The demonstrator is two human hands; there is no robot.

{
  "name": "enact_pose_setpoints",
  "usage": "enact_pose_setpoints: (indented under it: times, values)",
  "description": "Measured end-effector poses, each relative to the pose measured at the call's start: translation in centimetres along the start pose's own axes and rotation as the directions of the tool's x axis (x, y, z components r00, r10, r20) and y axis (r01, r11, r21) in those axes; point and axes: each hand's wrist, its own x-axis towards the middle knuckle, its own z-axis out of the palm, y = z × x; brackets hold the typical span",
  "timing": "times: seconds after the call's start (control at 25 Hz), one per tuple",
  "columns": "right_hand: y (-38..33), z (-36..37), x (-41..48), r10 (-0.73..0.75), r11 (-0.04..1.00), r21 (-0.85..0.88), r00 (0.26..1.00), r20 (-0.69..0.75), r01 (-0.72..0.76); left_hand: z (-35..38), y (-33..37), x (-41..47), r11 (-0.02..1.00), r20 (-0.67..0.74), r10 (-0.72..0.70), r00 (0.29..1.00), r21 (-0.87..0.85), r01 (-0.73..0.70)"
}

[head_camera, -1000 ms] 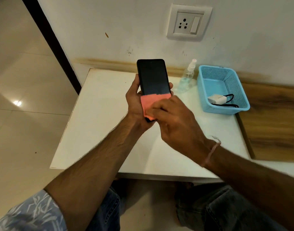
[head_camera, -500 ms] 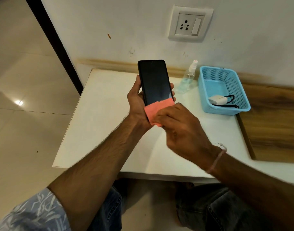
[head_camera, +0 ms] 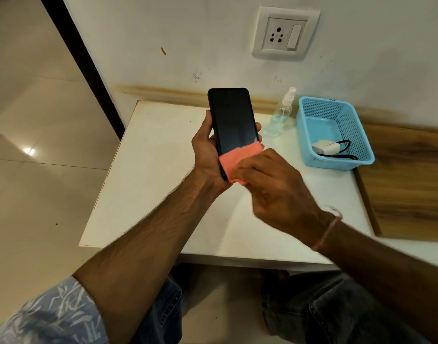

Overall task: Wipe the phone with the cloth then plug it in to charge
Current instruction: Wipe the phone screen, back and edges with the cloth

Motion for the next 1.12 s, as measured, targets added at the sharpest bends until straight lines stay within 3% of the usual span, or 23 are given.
enact_pose_setpoints:
  times: [0.24, 0.32, 0.48, 0.72, 0.96, 1.12]
  values:
    - [1.7, -0.4, 3.1, 0.151, 0.984, -0.081, 0.984, -0.097, -0.159, -0.4, 0.1, 0.5, 1.000, -0.025, -0.009, 1.000, 0.020, 0.009]
    - [0.4, 0.9, 2.2, 0.138, 0.990, -0.029, 0.990, -0.028, -0.139, -0.4, 0.1, 0.2, 0.999, -0.007, -0.016, 1.000, 0.044, 0.017]
    - [0.5, 0.0, -0.3, -0.044, 0.999, 0.001, 0.998, 0.034, 0.044, -0.1, 0.0, 0.2, 1.000, -0.008, 0.001, 1.000, -0.003, -0.001]
    - [2.7, -0.7, 3.8, 0.140, 0.986, -0.074, 0.982, -0.126, -0.150, 0.0, -0.1, 0.2, 0.997, -0.027, -0.035, 0.999, 0.061, 0.036]
    - [0.2, 0.6, 0.8, -0.009, 1.000, 0.027, 0.999, 0.039, 0.008, -0.1, 0.2, -0.2, 0.999, 0.011, -0.021, 1.000, 0.039, 0.020]
    - [3.0, -1.2, 2.0, 0.076, 0.996, -0.044, 0.994, -0.073, -0.079, 0.0, 0.0, 0.4, 0.999, -0.018, -0.027, 0.999, 0.023, 0.027]
